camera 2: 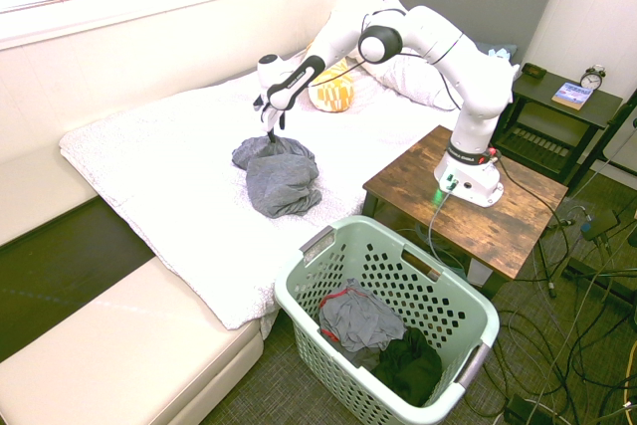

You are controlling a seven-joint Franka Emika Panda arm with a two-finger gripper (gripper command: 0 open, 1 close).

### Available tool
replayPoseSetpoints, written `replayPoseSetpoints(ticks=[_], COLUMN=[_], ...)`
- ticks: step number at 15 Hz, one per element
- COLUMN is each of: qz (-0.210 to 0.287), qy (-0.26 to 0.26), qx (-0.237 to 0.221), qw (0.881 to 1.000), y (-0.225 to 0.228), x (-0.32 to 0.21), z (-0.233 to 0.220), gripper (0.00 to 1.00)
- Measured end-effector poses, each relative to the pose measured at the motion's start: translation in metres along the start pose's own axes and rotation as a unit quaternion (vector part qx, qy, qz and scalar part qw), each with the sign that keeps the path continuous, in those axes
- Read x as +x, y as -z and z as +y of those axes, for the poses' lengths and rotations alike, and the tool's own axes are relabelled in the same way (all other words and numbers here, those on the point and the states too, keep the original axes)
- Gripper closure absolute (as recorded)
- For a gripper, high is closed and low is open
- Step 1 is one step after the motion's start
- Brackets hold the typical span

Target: Put my clothes in the laundry bag

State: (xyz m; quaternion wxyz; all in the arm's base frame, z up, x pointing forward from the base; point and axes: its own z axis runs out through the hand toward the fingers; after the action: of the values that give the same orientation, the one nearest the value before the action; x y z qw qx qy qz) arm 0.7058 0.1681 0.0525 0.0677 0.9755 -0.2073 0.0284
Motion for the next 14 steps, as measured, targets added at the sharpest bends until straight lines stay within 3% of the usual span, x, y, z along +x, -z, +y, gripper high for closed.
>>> replayPoseSetpoints(ticks=[5, 10, 11, 14], qz=[-0.079, -0.1, -0.096, -0.081], qy=[0.011, 0.03, 0.036, 0.051], qx=[0.012, 0.008, 0.004, -0.016], qw=[0.997, 0.995, 0.995, 0.995], y=[-0.023, -0.058, -0.062, -0.067], x=[0.007, -0.001, -0.004, -0.006], z=[-0.021, -0.037, -0.039, -0.038], gripper=[0.0, 0.0, 1.0, 1.0])
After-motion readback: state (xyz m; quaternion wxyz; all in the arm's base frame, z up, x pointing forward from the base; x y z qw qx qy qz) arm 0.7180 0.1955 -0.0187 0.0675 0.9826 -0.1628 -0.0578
